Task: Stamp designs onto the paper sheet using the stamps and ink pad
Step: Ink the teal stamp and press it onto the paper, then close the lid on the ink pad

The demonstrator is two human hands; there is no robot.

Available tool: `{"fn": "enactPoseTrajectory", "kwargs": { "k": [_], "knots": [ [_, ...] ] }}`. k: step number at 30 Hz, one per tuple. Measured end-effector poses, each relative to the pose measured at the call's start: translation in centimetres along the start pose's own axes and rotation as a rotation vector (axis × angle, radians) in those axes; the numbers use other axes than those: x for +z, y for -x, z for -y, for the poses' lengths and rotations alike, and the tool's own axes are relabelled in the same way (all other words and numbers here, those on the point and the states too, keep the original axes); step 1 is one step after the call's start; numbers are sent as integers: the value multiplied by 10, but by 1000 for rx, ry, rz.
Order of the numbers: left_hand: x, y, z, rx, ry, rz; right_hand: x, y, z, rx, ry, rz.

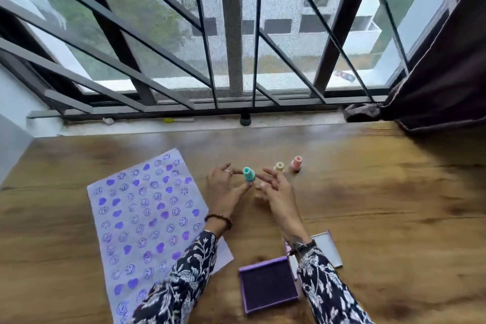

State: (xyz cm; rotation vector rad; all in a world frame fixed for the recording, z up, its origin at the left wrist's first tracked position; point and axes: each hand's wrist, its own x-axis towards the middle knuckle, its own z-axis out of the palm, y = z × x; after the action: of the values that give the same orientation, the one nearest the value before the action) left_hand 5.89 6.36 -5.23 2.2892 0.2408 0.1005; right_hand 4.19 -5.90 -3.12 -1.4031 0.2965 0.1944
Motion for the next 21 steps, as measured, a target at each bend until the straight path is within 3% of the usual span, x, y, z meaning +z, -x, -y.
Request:
{"fn": "enactPoseTrajectory", "kwargs": {
  "k": [5,12,17,21],
  "knots": [
    [16,-24,7,10,-163,2,1,-26,-16,31,27,-49],
    [16,-19,8,26,-150,13,-4,-25,-20,4,59,-54],
    [-1,32,-5,149,-152,-122,-25,13,-8,-57,75,-94],
    [4,92,-9,263,-138,54,-59,61,-8,-99,171,-210]
  ]
}}
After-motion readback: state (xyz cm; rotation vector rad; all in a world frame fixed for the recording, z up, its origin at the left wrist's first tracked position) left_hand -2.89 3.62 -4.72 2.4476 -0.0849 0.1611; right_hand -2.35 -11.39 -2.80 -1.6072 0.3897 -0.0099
